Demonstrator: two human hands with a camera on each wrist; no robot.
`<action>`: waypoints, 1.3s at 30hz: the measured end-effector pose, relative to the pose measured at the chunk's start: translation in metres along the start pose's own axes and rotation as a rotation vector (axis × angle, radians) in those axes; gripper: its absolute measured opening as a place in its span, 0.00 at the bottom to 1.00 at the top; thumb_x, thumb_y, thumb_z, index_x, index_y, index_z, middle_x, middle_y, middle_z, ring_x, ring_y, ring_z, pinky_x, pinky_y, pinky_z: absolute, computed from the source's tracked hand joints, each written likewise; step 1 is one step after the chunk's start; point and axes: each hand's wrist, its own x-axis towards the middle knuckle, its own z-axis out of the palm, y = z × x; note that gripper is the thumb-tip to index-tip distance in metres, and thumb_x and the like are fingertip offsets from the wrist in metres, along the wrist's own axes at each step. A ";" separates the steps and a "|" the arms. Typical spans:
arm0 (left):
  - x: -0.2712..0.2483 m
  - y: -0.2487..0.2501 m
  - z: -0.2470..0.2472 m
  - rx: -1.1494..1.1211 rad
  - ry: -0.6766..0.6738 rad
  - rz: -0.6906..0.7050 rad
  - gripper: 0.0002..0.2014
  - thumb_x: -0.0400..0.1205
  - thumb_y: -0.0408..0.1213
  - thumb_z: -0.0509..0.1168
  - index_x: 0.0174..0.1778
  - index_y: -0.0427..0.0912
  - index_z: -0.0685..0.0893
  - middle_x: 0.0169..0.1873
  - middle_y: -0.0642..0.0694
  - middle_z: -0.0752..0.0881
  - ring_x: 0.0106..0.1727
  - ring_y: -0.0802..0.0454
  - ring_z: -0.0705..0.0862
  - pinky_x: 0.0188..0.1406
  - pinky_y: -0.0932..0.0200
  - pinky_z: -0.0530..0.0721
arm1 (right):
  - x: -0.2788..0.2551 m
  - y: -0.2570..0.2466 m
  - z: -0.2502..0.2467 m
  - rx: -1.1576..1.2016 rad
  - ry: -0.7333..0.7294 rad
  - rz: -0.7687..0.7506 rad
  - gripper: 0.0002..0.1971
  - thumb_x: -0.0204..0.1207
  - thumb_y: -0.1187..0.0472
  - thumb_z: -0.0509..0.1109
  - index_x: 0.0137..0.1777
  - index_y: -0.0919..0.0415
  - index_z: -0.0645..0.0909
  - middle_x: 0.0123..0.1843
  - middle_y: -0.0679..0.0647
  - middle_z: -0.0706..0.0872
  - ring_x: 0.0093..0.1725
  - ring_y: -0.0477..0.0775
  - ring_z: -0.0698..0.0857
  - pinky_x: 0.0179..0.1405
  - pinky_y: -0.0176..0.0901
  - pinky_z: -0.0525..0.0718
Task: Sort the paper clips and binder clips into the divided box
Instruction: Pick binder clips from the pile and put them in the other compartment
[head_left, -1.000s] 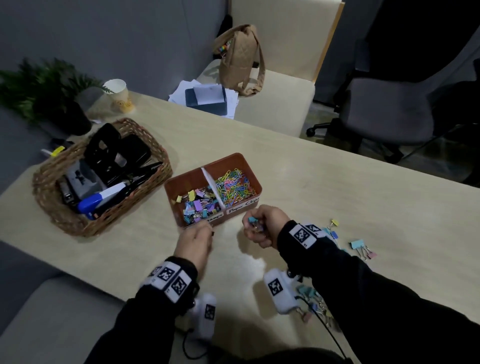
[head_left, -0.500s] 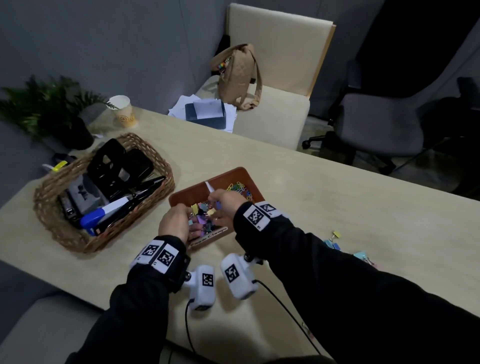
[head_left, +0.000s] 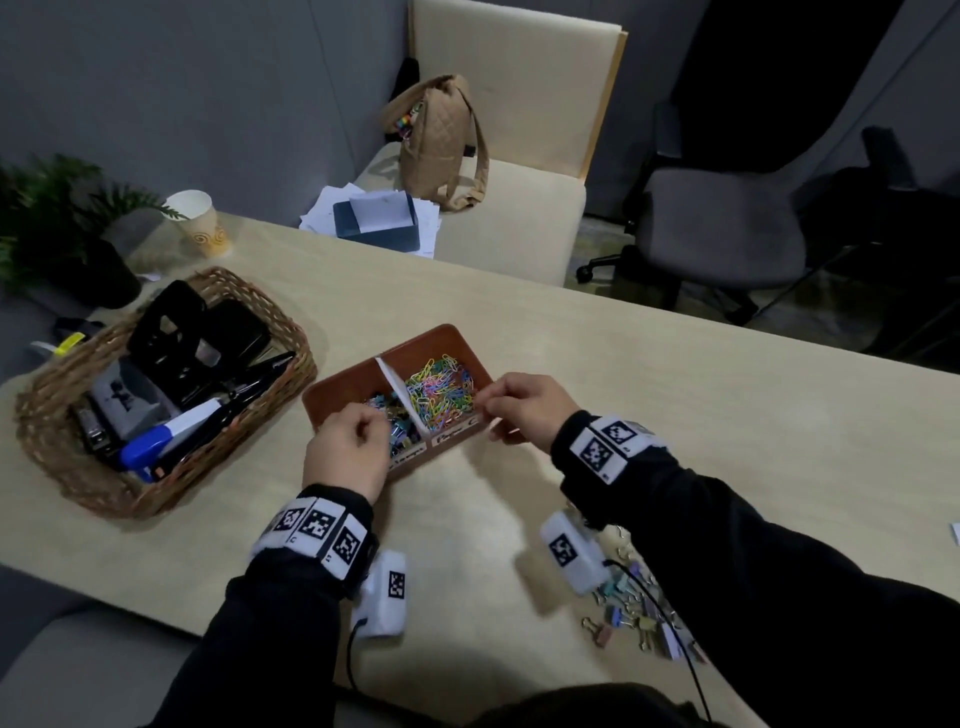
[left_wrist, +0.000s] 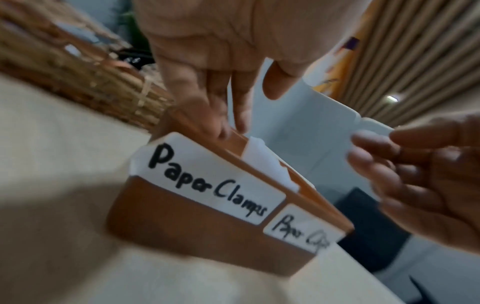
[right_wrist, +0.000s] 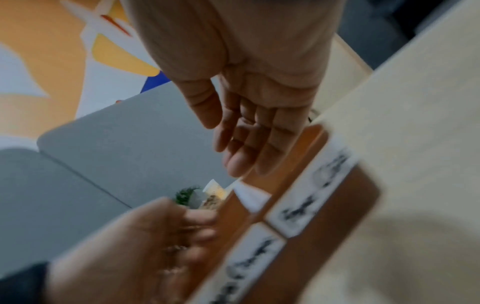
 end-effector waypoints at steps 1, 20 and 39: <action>-0.006 0.005 0.003 0.009 0.004 0.053 0.06 0.80 0.39 0.63 0.40 0.50 0.85 0.40 0.46 0.85 0.41 0.43 0.81 0.44 0.58 0.77 | -0.003 0.008 -0.014 -0.039 0.037 0.008 0.10 0.78 0.73 0.64 0.40 0.59 0.81 0.35 0.57 0.83 0.26 0.50 0.80 0.25 0.37 0.75; -0.080 0.047 0.145 0.434 -0.744 0.475 0.14 0.81 0.42 0.61 0.63 0.50 0.80 0.61 0.51 0.76 0.56 0.50 0.81 0.58 0.56 0.80 | -0.061 0.151 -0.159 -0.861 0.384 0.295 0.27 0.73 0.69 0.69 0.70 0.47 0.76 0.69 0.53 0.75 0.65 0.57 0.77 0.62 0.48 0.80; -0.084 0.067 0.179 0.503 -0.720 0.626 0.19 0.80 0.37 0.62 0.67 0.48 0.74 0.61 0.49 0.75 0.55 0.48 0.81 0.55 0.55 0.82 | -0.052 0.145 -0.144 -0.839 0.289 0.173 0.09 0.73 0.62 0.64 0.53 0.53 0.78 0.53 0.51 0.75 0.51 0.55 0.80 0.50 0.43 0.80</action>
